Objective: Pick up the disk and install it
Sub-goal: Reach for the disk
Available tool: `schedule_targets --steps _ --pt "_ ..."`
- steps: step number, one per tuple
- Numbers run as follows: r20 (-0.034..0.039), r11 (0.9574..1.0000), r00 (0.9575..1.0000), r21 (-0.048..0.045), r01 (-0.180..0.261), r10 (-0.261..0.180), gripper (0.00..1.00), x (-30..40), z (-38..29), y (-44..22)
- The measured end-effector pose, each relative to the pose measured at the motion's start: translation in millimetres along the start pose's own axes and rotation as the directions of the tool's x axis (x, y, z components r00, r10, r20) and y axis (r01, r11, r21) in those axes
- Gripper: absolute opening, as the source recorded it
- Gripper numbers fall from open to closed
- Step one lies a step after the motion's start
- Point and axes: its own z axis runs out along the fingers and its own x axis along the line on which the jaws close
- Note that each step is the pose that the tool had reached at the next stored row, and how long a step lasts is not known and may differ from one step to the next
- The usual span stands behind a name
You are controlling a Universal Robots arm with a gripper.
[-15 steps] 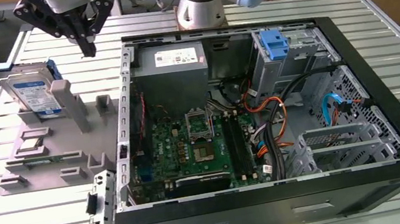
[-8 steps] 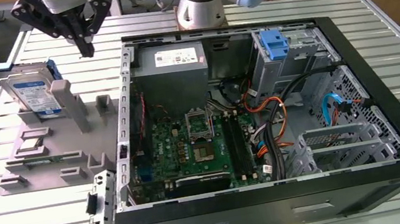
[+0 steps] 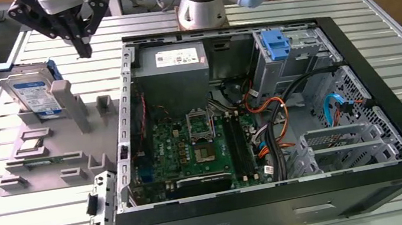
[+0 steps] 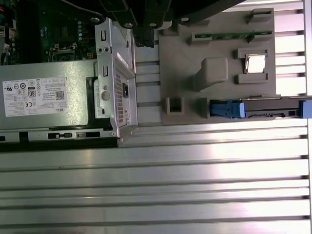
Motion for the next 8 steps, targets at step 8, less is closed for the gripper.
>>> schedule_targets --steps 8 --pt "0.0 1.0 1.0 0.0 0.0 0.0 0.1 10.7 0.2 -0.8"
